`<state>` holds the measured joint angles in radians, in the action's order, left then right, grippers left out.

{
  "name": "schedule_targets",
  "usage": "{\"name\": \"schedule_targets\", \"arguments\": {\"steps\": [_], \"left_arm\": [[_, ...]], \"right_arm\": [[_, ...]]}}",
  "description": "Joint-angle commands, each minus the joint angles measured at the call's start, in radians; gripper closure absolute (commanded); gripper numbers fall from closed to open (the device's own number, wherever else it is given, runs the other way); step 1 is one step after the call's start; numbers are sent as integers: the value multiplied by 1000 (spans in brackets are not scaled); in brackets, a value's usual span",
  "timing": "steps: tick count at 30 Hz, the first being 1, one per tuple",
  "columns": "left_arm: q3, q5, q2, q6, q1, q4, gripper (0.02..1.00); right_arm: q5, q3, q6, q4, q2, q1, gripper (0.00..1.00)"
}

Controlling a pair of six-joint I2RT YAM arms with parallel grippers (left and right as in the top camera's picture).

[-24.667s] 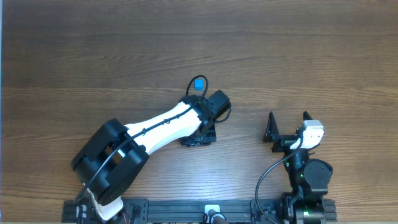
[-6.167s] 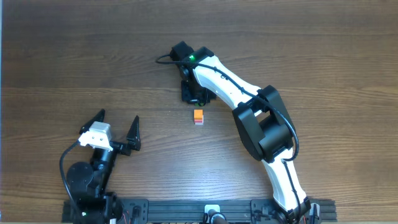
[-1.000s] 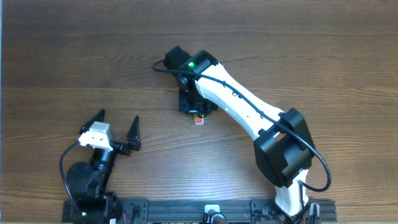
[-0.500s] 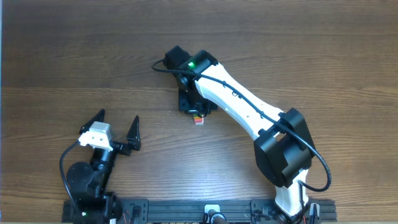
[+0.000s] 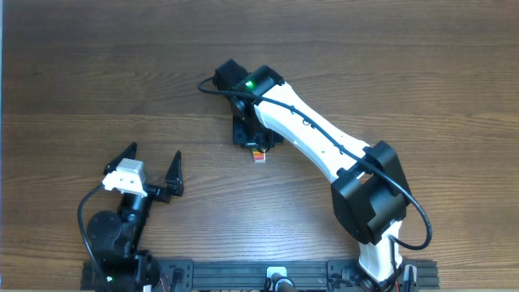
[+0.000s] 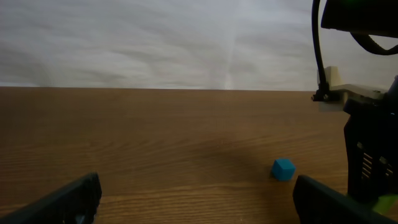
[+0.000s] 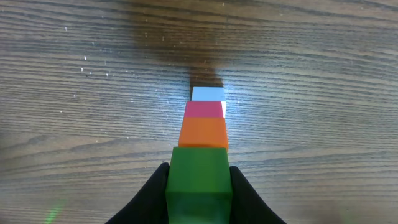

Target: Stack Cubes

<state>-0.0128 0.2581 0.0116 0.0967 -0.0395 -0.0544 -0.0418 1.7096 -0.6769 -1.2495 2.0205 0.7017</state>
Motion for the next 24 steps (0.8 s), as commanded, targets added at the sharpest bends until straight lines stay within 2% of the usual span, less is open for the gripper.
{"name": "schedule_targets", "arguments": {"steps": [1, 14, 15, 19, 24], "left_arm": [[7, 3, -7, -14, 4, 3, 18], [7, 3, -7, -14, 4, 3, 18], [7, 3, -7, -14, 4, 3, 18], [7, 3, -7, -14, 4, 3, 18], [7, 3, -7, -14, 4, 3, 18]], "right_arm": [[24, -23, 1, 6, -29, 2, 989], [24, -29, 1, 9, -29, 2, 989], [24, -29, 1, 9, -29, 2, 961], [24, -29, 1, 9, -29, 2, 555], [24, -29, 1, 9, -29, 2, 371]]}}
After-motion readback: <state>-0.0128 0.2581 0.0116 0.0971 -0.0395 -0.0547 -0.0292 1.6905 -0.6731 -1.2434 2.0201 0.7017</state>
